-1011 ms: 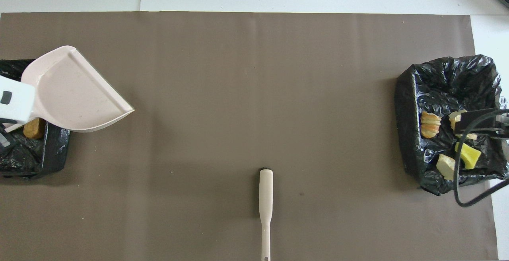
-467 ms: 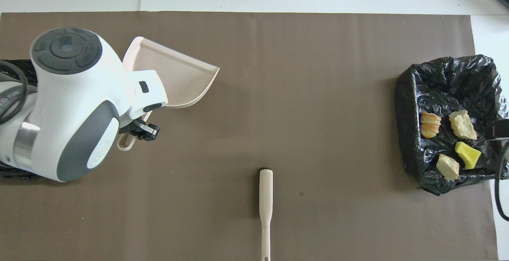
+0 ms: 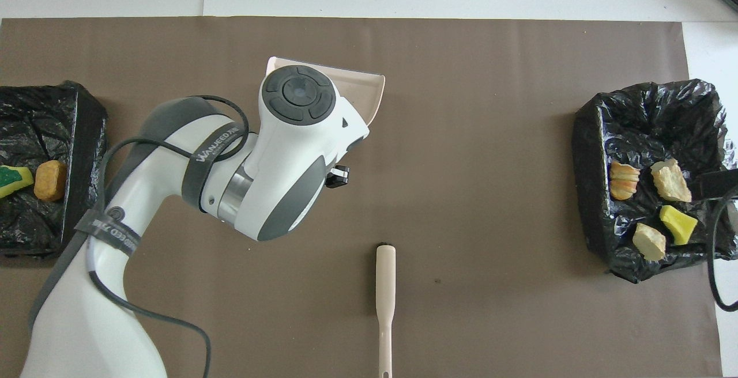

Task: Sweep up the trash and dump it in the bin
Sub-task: 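Bring the empty dustpan back to the mat center with the left gripper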

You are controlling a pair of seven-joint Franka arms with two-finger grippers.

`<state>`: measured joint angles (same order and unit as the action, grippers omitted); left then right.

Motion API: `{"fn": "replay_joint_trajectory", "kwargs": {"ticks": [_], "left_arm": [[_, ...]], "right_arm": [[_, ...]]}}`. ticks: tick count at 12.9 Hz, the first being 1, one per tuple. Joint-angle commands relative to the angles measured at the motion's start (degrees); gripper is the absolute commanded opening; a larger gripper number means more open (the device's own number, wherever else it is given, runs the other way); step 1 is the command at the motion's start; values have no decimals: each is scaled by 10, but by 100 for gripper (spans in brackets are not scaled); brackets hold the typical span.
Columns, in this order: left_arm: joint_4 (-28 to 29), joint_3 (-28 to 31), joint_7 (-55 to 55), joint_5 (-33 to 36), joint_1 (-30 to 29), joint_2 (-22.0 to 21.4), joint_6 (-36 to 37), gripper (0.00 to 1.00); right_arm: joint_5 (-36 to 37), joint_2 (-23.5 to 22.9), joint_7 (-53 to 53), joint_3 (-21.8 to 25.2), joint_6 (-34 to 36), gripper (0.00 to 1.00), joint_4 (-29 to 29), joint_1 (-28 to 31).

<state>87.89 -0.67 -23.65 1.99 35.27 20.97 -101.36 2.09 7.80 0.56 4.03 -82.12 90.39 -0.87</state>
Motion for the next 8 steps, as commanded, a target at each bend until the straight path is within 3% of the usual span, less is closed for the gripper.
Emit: {"fn": "replay_joint_trajectory", "kwargs": {"ticks": [1, 4, 8], "left_arm": [[-24, 12, -68, -15, 38, 31, -53, 0], [-93, 14, -142, -15, 71, 134, -76, 0], [-89, 12, -171, -40, 69, 135, -117, 0]], "right_arm": [[3, 6, -17, -9, 7, 100, -4, 6], [2, 10, -18, -12, 8, 100, -6, -2], [2, 13, -17, -9, 8, 100, -7, -1]]}}
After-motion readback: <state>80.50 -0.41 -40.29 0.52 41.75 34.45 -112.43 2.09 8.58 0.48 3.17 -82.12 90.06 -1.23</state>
